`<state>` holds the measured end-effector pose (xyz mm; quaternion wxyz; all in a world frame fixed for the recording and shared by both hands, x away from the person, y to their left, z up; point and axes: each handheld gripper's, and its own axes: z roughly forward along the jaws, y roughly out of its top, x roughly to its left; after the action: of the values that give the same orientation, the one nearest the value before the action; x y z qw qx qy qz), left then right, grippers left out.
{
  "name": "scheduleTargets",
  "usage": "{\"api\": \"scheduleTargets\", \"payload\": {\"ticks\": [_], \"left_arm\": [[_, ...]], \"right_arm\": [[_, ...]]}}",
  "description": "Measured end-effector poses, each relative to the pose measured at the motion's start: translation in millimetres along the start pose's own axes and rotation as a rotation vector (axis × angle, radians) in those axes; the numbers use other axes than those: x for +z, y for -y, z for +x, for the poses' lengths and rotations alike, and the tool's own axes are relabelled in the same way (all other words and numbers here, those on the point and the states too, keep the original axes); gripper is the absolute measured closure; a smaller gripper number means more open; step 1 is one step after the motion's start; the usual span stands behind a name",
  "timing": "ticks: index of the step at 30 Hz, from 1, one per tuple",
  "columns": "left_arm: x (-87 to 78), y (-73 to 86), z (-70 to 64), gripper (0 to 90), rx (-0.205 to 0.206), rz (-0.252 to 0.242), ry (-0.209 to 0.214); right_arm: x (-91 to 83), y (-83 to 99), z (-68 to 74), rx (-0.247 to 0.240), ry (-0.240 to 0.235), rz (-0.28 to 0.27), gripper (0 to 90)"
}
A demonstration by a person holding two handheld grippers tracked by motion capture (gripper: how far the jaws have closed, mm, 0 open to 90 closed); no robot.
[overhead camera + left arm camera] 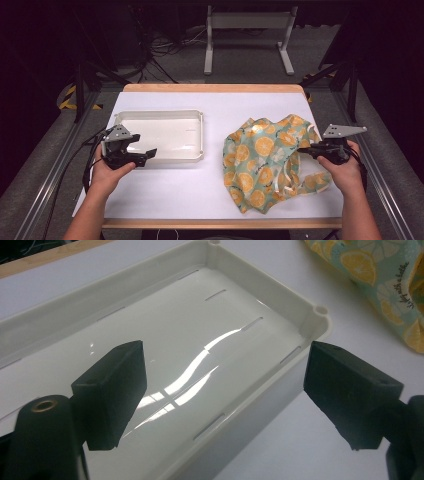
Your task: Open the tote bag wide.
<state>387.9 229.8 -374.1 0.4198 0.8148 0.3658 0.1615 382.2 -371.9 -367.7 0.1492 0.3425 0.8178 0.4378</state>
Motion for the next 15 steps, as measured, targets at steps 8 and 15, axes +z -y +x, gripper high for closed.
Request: {"api": "scheduleTargets", "payload": {"ticks": [8,15], "left_arm": [[1.1,-0.2,-0.3,18.0,0.007,0.008,0.0],[1.5,-0.2,-0.8,18.0,0.005,0.009,0.002]], "right_arm": [[-17.2,-17.0,14.0,-0.022,-0.007,-0.088,90.0],[-30.2,-25.6,22.5,-0.035,-0.004,-0.157,90.0]]}}
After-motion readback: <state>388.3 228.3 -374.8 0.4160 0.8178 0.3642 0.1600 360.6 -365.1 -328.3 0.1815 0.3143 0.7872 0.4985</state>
